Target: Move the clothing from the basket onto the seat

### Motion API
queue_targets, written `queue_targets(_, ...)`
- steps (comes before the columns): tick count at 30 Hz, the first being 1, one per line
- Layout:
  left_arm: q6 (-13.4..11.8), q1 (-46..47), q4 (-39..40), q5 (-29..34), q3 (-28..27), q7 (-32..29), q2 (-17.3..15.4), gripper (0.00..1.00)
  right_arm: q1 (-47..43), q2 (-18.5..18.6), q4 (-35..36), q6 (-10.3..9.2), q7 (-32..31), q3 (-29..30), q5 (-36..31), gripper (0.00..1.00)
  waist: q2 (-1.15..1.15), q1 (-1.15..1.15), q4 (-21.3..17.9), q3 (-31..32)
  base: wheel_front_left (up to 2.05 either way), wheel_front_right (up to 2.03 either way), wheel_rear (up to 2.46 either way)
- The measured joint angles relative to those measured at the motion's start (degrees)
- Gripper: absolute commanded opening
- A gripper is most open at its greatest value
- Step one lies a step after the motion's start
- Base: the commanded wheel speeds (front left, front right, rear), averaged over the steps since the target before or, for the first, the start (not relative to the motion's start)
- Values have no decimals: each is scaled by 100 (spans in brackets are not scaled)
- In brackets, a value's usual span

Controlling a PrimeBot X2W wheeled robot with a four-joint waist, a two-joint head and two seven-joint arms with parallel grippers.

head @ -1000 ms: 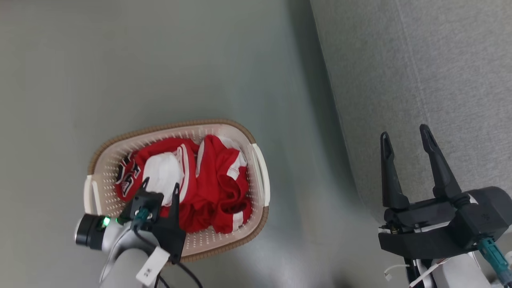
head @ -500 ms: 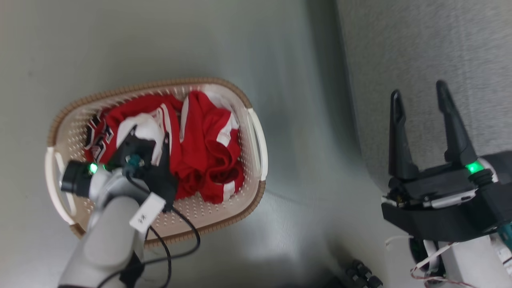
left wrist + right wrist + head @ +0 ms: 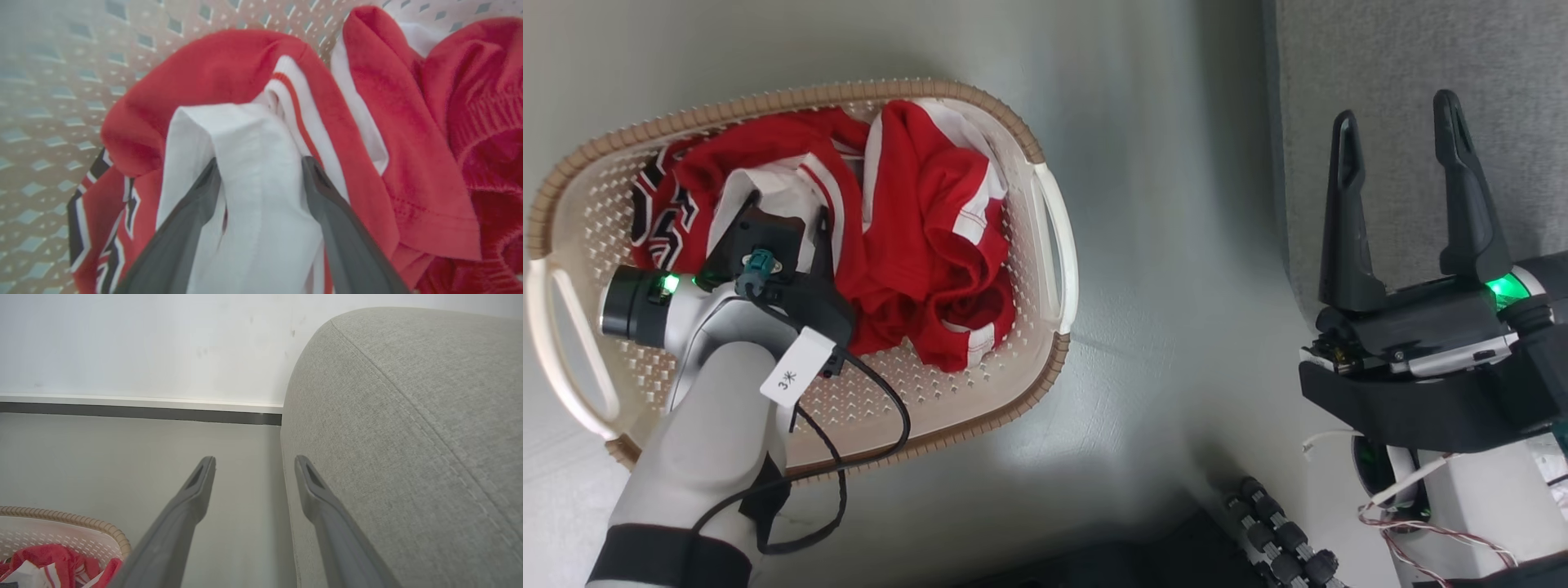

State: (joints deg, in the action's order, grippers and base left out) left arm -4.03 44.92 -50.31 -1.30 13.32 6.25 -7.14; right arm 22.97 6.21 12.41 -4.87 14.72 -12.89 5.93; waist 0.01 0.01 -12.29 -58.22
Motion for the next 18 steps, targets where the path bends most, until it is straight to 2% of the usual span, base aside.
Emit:
queue_targets(3, -1, 60, -162, 57, -1, 60, -19, 100, 37, -52, -90, 1, 0, -40, 0, 100, 0, 0, -30, -79, 0, 0, 0)
queue_targets(4, -1, 64, -209, 75, 2, 62, -22, 78, 44, -70, -111, 1, 0, -51, 0, 100, 0, 0, -47, -84, 0, 0, 0)
queue_targets(5, -1, 70, -258, 92, 8, 70, -24, 48, 66, -76, -127, 2, 0, -49, 0, 100, 0, 0, -64, -84, 0, 0, 0)
queue_targets(6, -1, 76, -299, 100, 23, 98, -22, 36, 90, -75, -147, 4, 0, -37, 0, 100, 0, -1, -79, -81, 0, 0, 0)
queue_targets(7, -1, 86, -330, 105, 34, 103, -20, 7, 107, -75, -165, 10, 0, -33, 0, 100, -1, -1, -90, -77, 0, 0, 0)
queue_targets(8, -1, 98, -363, 113, 54, 147, -12, 0, 118, -75, -200, 10, 0, -31, 0, 100, -1, -1, -98, -68, 0, 0, 0)
queue_targets(14, 21, 95, -573, 82, 45, 502, 45, 0, 176, -118, -578, 35, 0, -13, 0, 100, -2, -1, -125, 147, 0, 0, 0)
queue_targets(18, 155, 34, -615, 2, 63, 658, 162, 0, 253, -143, -826, 43, 0, 12, 3, 100, -1, -1, -112, 364, 0, 0, 0)
